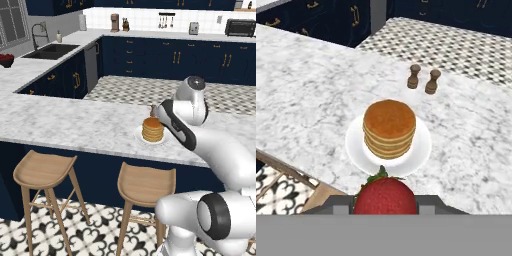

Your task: Take the strawberry from the fridge and place it on top of the pancake, located on the dining counter.

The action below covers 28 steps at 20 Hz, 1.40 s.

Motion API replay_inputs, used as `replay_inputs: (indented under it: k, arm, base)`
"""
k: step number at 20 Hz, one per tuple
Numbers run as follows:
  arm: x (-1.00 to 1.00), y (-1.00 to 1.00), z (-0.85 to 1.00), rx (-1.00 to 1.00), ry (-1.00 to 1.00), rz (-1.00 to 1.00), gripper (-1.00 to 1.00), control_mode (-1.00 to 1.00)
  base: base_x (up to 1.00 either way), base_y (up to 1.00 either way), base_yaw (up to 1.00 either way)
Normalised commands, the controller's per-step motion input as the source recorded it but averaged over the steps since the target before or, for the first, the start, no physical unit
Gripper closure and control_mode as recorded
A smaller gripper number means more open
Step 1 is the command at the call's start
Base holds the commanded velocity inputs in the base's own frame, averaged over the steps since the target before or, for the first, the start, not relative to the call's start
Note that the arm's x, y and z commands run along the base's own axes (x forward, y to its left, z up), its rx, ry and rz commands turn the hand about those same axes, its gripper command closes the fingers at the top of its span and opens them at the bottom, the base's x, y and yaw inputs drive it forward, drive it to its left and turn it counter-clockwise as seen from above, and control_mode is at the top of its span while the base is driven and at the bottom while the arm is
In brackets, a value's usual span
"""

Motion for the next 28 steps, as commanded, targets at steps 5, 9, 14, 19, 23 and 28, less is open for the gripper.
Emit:
replay_inputs:
  k: [5, 9, 14, 19, 23, 28]
  arm:
    - [0.49, 0.00, -0.41, 0.00, 0.06, 0.00, 1.00, -1.00]
    - [0.45, -0.01, -0.25, 0.00, 0.03, 0.00, 1.00, -1.00]
    - [0.57, 0.00, -0.18, 0.00, 0.00, 0.00, 1.00, -1.00]
    - [0.19, 0.00, -0.25, 0.00, 0.02, 0.00, 1.00, -1.00]
    - [0.15, 0.00, -0.31, 0.00, 0.05, 0.00, 1.00, -1.00]
    - [0.25, 0.00, -0.24, 0.00, 0.01, 0.00, 1.00, -1.00]
  base:
    - [0.00, 0.00, 0.00]
    - [0.00, 0.00, 0.00]
    - [0.00, 0.00, 0.00]
    - [0.00, 0.00, 0.00]
    - [0.00, 0.00, 0.00]
    - [0.00, 0.00, 0.00]
